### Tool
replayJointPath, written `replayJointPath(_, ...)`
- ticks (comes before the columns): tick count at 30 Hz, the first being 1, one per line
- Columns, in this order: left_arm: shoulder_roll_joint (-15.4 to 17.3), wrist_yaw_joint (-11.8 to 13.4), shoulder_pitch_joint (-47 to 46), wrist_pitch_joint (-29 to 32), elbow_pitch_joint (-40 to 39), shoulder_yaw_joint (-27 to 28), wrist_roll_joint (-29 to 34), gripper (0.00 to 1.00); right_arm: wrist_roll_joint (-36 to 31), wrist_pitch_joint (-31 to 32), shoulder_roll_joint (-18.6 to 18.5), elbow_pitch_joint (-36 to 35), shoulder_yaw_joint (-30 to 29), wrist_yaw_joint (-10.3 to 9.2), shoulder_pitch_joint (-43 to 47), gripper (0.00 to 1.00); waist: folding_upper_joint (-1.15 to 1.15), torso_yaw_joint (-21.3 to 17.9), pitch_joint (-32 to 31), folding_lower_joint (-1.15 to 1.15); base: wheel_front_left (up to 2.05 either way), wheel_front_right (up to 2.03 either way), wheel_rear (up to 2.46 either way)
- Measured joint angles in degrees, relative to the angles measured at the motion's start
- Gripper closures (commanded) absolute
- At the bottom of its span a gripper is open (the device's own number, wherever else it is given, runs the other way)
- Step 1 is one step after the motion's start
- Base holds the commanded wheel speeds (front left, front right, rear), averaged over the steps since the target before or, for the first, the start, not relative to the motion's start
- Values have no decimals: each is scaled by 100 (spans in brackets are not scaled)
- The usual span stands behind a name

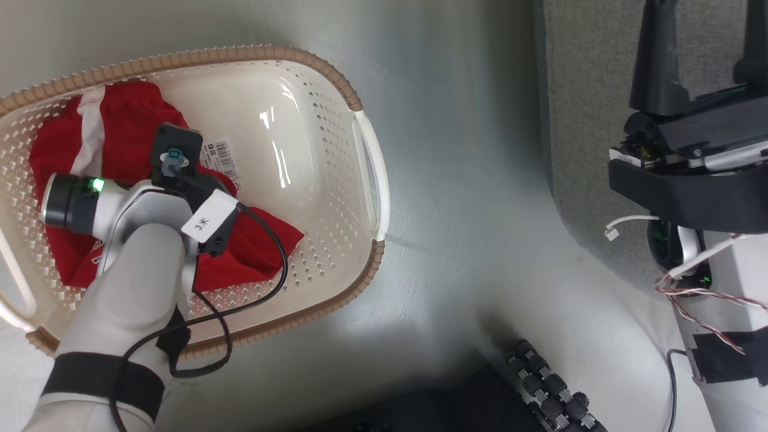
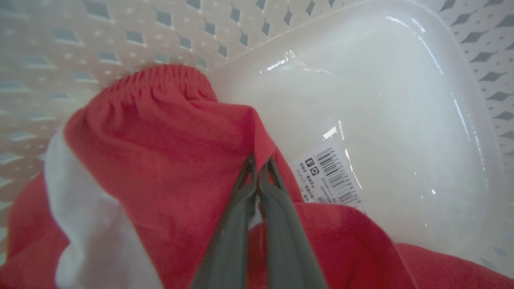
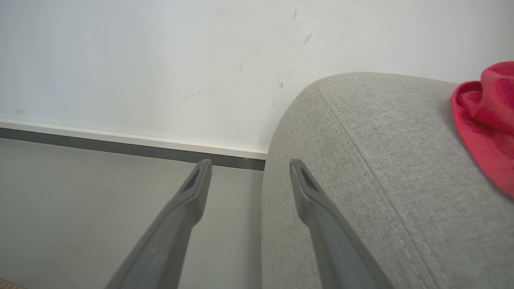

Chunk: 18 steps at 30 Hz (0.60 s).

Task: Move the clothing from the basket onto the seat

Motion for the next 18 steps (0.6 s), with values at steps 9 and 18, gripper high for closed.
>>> replayJointPath(9,-256,-151,136,-751,-18,392,-608,100,-2,-4,112,554,66,81,-12,0,0,31,-326,0,0,0,0)
replayJointPath(18,-245,-651,441,-1340,-293,189,-613,100,-13,-2,212,1183,231,266,16,0,0,145,-968,-1,0,0,0)
